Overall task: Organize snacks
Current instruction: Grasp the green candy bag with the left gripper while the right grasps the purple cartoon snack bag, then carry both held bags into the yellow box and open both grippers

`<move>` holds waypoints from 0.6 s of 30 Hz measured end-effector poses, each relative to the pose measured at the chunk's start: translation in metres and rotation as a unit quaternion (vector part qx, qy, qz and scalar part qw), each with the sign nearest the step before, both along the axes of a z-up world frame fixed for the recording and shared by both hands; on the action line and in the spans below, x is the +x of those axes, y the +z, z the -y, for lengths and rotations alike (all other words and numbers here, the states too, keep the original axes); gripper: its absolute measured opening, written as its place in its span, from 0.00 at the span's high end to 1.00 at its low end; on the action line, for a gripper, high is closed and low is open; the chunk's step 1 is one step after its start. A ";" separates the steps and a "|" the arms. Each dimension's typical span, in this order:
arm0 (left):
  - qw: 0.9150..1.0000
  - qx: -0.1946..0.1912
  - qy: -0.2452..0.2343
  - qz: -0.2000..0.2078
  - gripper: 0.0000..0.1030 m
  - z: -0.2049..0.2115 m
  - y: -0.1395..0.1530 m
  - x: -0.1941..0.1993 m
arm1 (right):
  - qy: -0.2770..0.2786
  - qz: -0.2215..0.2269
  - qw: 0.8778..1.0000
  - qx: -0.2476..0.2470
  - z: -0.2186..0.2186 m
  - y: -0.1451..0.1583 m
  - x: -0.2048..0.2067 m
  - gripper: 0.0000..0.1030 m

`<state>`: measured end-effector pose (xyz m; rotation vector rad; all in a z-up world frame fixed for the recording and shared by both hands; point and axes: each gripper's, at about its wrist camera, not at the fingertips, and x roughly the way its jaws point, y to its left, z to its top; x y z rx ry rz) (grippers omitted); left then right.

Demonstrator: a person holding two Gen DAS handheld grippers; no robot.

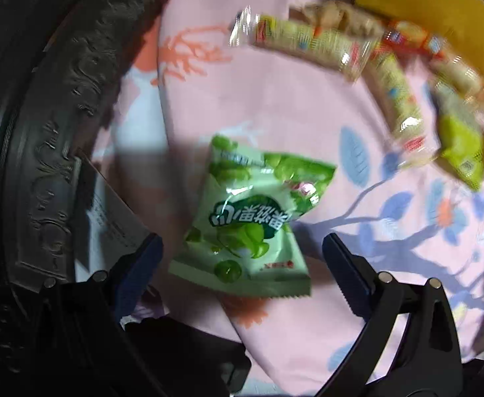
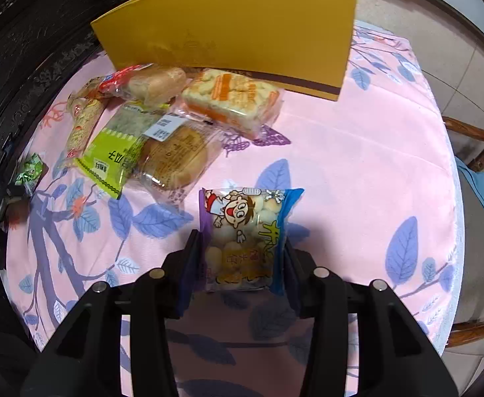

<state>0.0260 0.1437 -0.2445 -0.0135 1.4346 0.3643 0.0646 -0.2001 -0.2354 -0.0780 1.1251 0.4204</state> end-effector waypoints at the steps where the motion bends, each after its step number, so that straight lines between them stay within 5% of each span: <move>1: 1.000 -0.003 0.002 -0.003 0.07 -0.001 -0.004 0.000 | -0.002 -0.001 1.000 0.001 0.001 -0.001 0.000 0.55; 5: 1.000 -0.003 -0.005 0.029 0.07 0.003 0.000 0.002 | -0.008 0.000 1.000 0.003 0.001 -0.002 0.001 0.54; 9: 0.999 -0.023 0.015 0.030 0.26 0.001 -0.008 0.002 | -0.006 0.000 1.000 -0.003 -0.002 -0.002 0.001 0.53; 18: 0.993 -0.074 0.058 0.065 0.47 -0.017 -0.005 -0.017 | -0.016 0.004 1.000 -0.001 -0.002 -0.002 -0.001 0.53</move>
